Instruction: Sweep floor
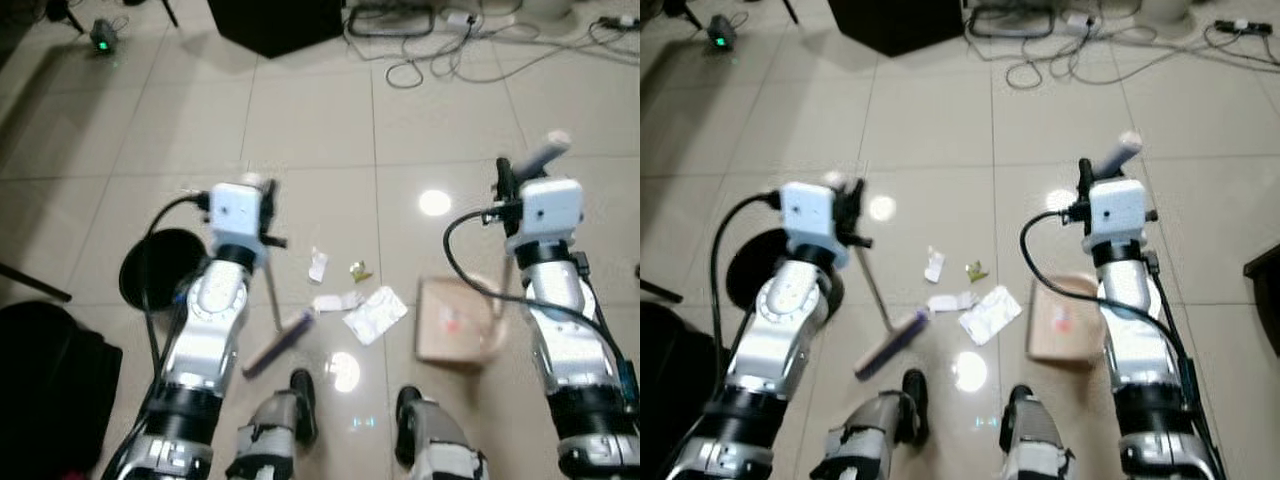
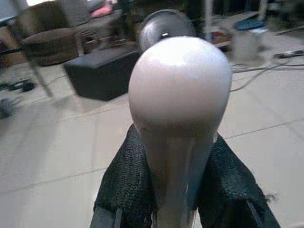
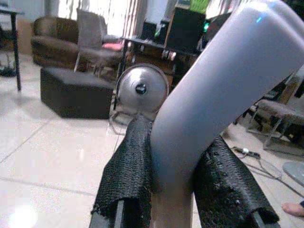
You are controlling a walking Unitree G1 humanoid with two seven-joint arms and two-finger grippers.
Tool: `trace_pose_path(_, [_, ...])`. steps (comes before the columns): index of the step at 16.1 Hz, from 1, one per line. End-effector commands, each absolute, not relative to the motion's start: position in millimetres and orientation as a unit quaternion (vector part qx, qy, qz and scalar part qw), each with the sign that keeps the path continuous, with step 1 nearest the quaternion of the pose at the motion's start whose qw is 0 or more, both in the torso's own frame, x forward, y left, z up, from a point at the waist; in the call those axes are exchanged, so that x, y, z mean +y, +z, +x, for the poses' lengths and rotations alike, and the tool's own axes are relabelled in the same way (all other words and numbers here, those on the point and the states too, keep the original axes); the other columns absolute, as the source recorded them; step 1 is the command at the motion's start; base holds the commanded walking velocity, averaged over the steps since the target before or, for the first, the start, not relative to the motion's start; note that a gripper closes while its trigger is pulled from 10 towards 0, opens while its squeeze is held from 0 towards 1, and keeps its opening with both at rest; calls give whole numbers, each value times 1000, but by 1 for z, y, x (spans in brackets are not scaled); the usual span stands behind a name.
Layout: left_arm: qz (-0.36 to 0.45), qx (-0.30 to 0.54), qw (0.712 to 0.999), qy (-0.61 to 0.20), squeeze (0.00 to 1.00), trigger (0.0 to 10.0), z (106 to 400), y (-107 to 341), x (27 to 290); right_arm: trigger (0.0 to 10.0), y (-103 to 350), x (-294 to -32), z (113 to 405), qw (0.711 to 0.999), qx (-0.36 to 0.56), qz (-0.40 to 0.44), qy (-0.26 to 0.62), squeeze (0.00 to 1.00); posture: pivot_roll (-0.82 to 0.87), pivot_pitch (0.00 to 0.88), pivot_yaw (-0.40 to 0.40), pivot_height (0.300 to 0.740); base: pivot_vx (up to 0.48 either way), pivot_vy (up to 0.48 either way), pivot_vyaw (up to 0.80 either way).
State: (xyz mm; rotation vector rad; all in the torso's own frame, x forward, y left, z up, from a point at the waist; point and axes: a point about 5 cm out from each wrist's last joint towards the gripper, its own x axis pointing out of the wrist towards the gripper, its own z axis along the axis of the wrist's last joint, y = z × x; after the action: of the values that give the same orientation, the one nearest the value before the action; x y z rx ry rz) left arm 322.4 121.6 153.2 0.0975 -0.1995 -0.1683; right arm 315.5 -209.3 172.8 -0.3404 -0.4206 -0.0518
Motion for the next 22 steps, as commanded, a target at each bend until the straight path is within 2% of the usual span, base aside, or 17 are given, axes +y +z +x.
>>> trace_pose_path(1, [56, -110, 989, -84, 0, 10000, 320, 157, 125, 10000, 178, -209, 311, 958, -226, -177, -24, 0, 38, 308, 108, 740, 0, 0, 0])
trace_pose_path(4, [52, -105, 991, -62, 0, 10000, 322, 153, 127, 10000, 164, -209, 310, 959, -214, -184, -20, 0, 48, 279, 102, 740, 0, 0, 0])
trace_pose_path(9, [42, -122, 991, -38, 0, 10000, 326, 159, 131, 10000, 160, -212, 317, 962, -206, -177, -28, 0, 61, 282, 109, 740, 0, 0, 0])
trace_pose_path(11, [31, -151, 988, 7, 0, 10000, 330, 166, 139, 10000, 159, -209, 322, 964, -209, -164, -27, 0, 69, 302, 113, 740, 0, 0, 0])
trace_pose_path(14, [4, -155, 986, 51, 0, 10000, 338, 164, 145, 10000, 159, -196, 328, 966, -216, -140, -14, 0, 67, 313, 112, 740, 0, 0, 0])
trace_pose_path(16, [10, -137, 990, 43, 0, 10000, 346, 151, 134, 10000, 150, -176, 328, 970, -207, -124, 10, 0, 59, 322, 121, 740, 0, 0, 0])
trace_pose_path(20, [30, -106, 993, 45, 0, 10000, 350, 129, 123, 10000, 139, -157, 325, 974, -199, -107, 21, 0, 26, 334, 145, 740, 0, 0, 0])
trace_pose_path(22, [10, -86, 995, 48, 0, 10000, 354, 122, 115, 10000, 139, -149, 324, 975, -201, -93, 17, 0, -5, 340, 154, 740, 0, 0, 0])
